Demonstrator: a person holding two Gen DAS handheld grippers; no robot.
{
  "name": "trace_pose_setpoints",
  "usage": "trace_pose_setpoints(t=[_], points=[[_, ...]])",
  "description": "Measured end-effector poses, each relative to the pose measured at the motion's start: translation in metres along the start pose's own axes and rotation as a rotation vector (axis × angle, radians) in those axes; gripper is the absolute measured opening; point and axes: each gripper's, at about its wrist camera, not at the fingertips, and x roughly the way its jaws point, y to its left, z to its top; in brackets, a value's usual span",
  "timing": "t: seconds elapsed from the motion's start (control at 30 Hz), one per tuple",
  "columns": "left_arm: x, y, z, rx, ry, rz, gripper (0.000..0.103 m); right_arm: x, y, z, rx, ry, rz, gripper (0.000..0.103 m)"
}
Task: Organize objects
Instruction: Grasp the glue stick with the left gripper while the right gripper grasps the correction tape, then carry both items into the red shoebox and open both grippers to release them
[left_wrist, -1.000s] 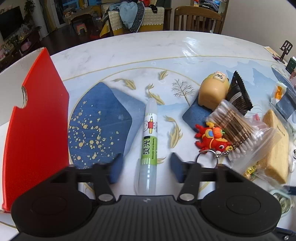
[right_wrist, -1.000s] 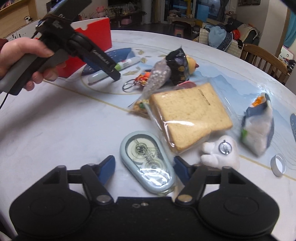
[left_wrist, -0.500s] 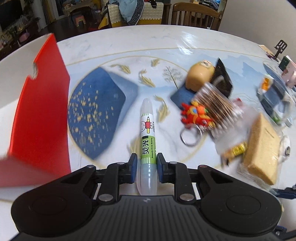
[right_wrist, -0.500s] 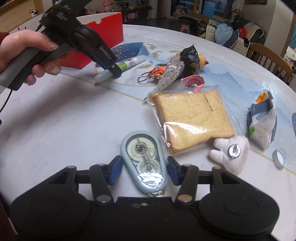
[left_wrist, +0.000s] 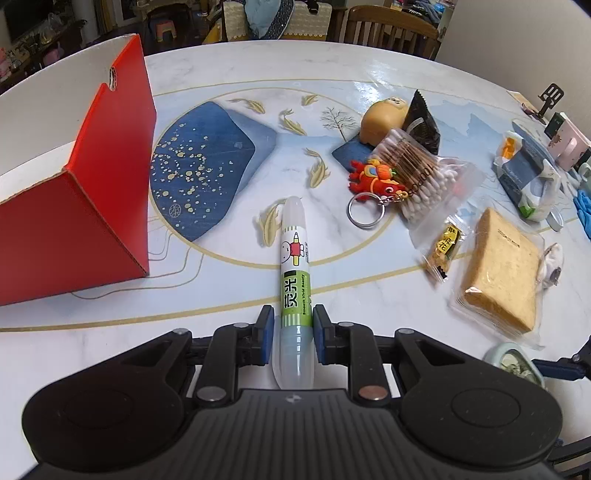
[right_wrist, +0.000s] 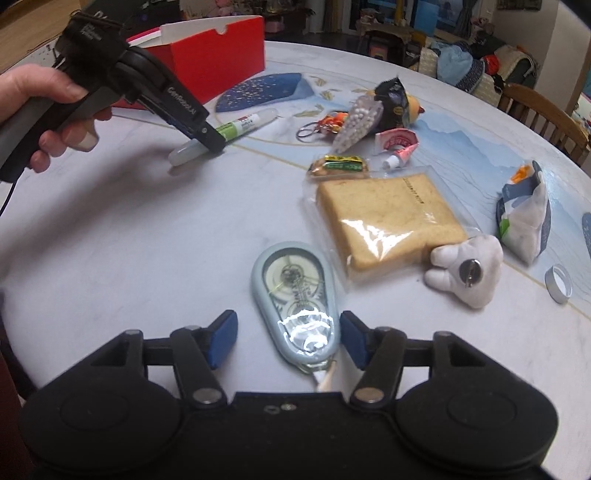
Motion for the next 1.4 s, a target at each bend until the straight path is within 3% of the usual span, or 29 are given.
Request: trace_pose_setpoints(t=[0.07, 0.13, 0.7, 0.83, 0.93, 1.2, 1.4], points=[[-0.004, -0.001, -0.002, 0.004, -0.008, -0.001, 0.021, 0.0, 0.002, 0.0, 0.004, -0.011, 0.007, 0.051], [-0.008, -0.001, -0.003, 0.004, -0.014, -0.003, 0.021, 0.0, 0.003, 0.002, 0.009, -0.024, -0.003, 0.041], [-0.056, 0.013, -0.028, -0.068, -0.051, -0.099, 0.021, -0.034, 0.004, 0.042, 0.064, -0.145, 0.036, 0.04], [-0.057, 0.022, -0.032, -0.067, -0.06, -0.131, 0.021, -0.033, 0.011, 0.056, 0.059, -0.147, 0.012, 0.04], [-0.049, 0.036, -0.036, -0.12, -0.022, -0.163, 0.02, -0.032, 0.016, 0.065, 0.064, -0.142, 0.001, 0.04], [-0.063, 0.072, -0.033, -0.19, -0.028, -0.282, 0.02, -0.035, 0.031, 0.095, 0.081, -0.152, -0.046, 0.04], [-0.077, 0.092, -0.022, -0.183, -0.05, -0.325, 0.016, -0.037, 0.045, 0.121, 0.093, -0.171, -0.084, 0.04]])
